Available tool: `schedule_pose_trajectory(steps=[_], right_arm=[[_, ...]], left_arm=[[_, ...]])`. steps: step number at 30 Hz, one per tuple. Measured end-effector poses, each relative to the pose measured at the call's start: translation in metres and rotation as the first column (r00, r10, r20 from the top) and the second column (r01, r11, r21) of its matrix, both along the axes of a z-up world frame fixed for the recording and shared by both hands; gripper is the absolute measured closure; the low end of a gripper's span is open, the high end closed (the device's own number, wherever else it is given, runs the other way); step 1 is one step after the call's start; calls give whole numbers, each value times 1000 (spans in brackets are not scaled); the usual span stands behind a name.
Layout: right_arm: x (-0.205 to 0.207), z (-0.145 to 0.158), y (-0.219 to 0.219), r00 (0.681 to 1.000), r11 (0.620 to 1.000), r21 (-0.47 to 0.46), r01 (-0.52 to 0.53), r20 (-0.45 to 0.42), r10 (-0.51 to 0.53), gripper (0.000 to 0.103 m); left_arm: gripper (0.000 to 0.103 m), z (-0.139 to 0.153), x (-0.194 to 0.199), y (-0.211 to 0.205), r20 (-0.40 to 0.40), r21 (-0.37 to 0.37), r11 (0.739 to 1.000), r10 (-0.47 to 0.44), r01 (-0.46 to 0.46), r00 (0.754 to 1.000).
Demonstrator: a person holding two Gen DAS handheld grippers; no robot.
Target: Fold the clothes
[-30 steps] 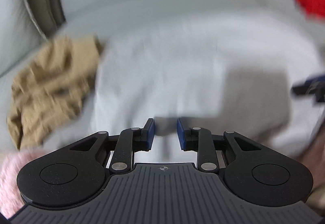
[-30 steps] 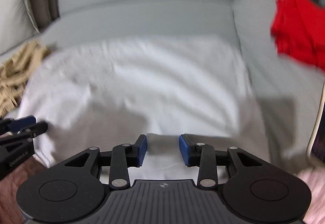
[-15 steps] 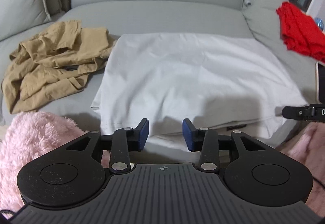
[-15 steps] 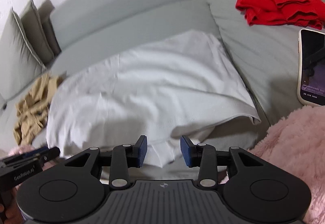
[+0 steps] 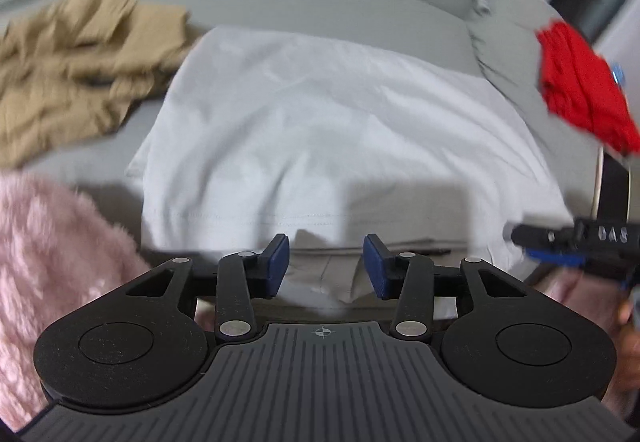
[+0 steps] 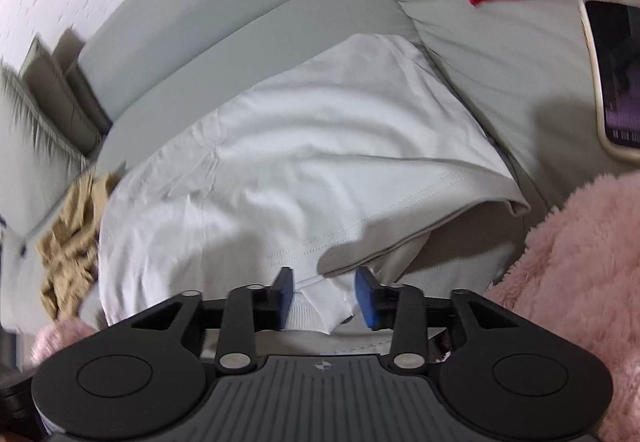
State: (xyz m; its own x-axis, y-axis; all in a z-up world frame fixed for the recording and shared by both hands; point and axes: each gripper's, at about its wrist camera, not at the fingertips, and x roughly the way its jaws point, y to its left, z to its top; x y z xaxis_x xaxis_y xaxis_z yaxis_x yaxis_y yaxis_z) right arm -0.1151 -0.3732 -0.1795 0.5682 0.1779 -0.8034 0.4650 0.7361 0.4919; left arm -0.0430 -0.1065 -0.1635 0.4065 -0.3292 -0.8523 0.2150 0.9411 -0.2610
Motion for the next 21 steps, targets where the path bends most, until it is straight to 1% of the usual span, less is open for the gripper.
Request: schedule_pose_trajectory(steps=[3, 5, 7, 8, 11, 13, 17, 21], right_arm=[[3, -7, -3, 1000, 998, 60, 19, 10, -20, 60], [5, -9, -2, 999, 996, 82, 25, 25, -27, 60], [6, -9, -2, 999, 995, 100, 25, 34, -28, 60], [6, -10, -2, 999, 994, 106, 27, 34, -31, 60], [4, -11, -6, 998, 990, 136, 41, 39, -47, 60], [3, -12, -9, 997, 987, 152, 57, 39, -64, 61], [0, -15, -15, 995, 978, 188, 85, 30, -93, 61], [-3, -19, -19, 992, 965, 235, 116, 18, -123, 61]], left_arm=[[57, -6, 7, 11, -82, -44, 996, 73, -77, 994], [57, -10, 13, 18, -149, -95, 985, 127, -142, 981], [57, -14, 17, 25, -209, -138, 968, 180, -211, 961], [58, -14, 18, 26, -221, -150, 962, 193, -229, 956], [58, -15, 21, 33, -258, -210, 929, 249, -306, 934], [58, -14, 22, 34, -263, -224, 915, 274, -335, 925], [59, -19, 21, 32, -298, -209, 913, 281, -349, 912], [59, -25, 22, 32, -329, -232, 897, 292, -376, 898]])
